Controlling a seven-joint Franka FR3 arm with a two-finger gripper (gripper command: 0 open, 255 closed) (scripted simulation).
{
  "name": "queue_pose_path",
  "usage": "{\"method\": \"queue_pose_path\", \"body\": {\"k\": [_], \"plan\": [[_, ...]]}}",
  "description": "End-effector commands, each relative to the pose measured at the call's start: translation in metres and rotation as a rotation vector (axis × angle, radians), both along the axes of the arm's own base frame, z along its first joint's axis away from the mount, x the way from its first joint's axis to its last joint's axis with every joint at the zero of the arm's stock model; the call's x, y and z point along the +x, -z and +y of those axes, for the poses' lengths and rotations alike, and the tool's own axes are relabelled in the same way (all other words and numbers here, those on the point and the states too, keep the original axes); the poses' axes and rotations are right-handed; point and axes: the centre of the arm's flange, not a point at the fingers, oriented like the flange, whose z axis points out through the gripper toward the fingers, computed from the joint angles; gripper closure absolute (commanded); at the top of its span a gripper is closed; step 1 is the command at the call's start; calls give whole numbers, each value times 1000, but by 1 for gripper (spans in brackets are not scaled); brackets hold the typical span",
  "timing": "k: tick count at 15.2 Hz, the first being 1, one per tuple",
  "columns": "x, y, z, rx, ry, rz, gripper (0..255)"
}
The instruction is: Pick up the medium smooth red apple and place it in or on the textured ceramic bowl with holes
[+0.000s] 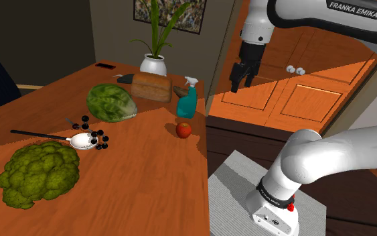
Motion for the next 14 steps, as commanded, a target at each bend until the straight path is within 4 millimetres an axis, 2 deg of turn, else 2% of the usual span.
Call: {"method": "queue_pose_path", "body": {"k": [1,14], "plan": [[0,0,0,0,0,0,0],[73,145,31,19,18,-67,0]]}}
